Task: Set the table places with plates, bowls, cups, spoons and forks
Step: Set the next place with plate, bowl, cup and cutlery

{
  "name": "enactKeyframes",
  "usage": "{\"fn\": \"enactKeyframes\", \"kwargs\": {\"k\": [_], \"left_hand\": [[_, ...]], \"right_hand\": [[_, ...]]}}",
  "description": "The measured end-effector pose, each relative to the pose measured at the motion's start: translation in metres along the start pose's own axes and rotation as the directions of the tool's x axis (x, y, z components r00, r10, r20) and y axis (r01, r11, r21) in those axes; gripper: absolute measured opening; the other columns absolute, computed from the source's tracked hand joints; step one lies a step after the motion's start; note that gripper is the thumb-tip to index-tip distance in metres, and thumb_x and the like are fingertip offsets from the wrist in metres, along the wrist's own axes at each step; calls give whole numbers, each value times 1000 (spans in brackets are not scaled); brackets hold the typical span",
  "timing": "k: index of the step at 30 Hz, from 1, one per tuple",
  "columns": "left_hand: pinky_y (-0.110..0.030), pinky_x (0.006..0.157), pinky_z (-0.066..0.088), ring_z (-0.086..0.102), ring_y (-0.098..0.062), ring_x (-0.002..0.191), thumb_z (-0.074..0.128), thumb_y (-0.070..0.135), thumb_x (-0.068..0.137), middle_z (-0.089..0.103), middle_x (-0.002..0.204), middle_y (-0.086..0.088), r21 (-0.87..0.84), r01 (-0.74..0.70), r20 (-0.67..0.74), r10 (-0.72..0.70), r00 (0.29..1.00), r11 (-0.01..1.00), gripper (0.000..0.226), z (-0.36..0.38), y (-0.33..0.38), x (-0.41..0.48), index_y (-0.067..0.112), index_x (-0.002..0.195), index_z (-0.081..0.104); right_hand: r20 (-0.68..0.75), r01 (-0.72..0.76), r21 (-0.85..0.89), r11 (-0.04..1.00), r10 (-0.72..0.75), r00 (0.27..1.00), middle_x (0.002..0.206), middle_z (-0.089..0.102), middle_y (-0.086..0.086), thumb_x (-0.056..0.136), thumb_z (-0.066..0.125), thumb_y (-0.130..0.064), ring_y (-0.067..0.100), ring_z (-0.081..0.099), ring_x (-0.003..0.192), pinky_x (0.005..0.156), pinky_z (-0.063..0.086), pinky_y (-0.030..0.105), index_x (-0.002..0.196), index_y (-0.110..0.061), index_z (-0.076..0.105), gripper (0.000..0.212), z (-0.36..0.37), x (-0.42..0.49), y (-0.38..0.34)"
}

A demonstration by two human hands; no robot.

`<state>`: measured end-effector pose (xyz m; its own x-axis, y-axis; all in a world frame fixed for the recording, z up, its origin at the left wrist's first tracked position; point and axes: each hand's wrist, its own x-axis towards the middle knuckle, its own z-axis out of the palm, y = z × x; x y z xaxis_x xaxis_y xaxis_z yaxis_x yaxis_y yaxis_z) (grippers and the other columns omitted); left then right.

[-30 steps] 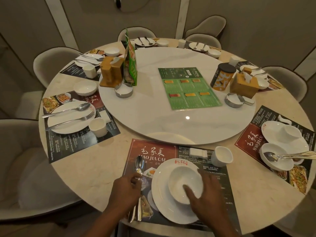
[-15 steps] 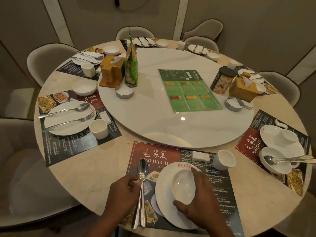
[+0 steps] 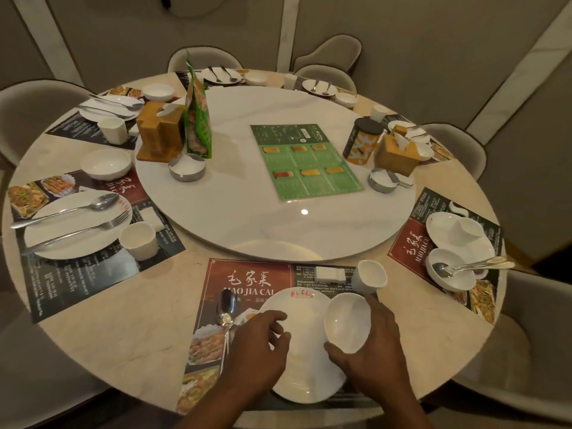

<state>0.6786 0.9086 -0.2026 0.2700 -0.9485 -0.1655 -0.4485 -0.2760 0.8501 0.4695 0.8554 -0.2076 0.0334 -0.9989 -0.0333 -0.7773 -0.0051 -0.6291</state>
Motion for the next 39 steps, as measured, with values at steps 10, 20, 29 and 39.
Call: {"fn": "enactKeyframes", "kwargs": {"k": [10, 20, 29, 39], "left_hand": [[-8, 70, 44, 62, -1, 81, 69, 29, 86, 63, 94, 20, 106, -28, 49, 23, 999, 994, 30, 47, 13, -8, 35, 115, 61], [-23, 71, 53, 62, -2, 74, 69, 20, 86, 66, 85, 19, 153, 71, -172, -45, 984, 986, 22, 27, -6, -12, 29, 105, 67], [-26, 71, 53, 64, -13, 77, 70, 26, 86, 70, 90, 2, 164, 381, -344, -309, 887, 910, 17, -31, -50, -10, 18, 101, 69], [-27, 91, 49, 67, -18, 101, 62, 14, 88, 73, 112, -3, 188, 380, -272, -324, 906, 906, 29, -54, -74, -11, 16, 116, 71]], "right_hand": [[35, -158, -27, 987, 159, 987, 154, 27, -5, 49, 83, -67, 20, 32, 138, 112, 36, 46, 148, -32, 18, 123, -32, 16, 61], [117, -143, -44, 989, 147, 982, 145, 35, -10, 44, 79, -77, 15, 39, 128, 106, 43, 48, 141, -42, 22, 117, -35, 26, 69], [111, 191, -32, 981, -186, 976, 109, 62, -4, 88, 66, -29, 17, 57, 102, 90, 49, 33, 106, -25, 65, 19, 13, 2, -40], [406, 227, -128, 966, -157, 900, 111, 68, 3, 98, 52, -24, 18, 67, 94, 81, 55, 28, 123, -20, 58, 26, 143, -36, -136]]}}
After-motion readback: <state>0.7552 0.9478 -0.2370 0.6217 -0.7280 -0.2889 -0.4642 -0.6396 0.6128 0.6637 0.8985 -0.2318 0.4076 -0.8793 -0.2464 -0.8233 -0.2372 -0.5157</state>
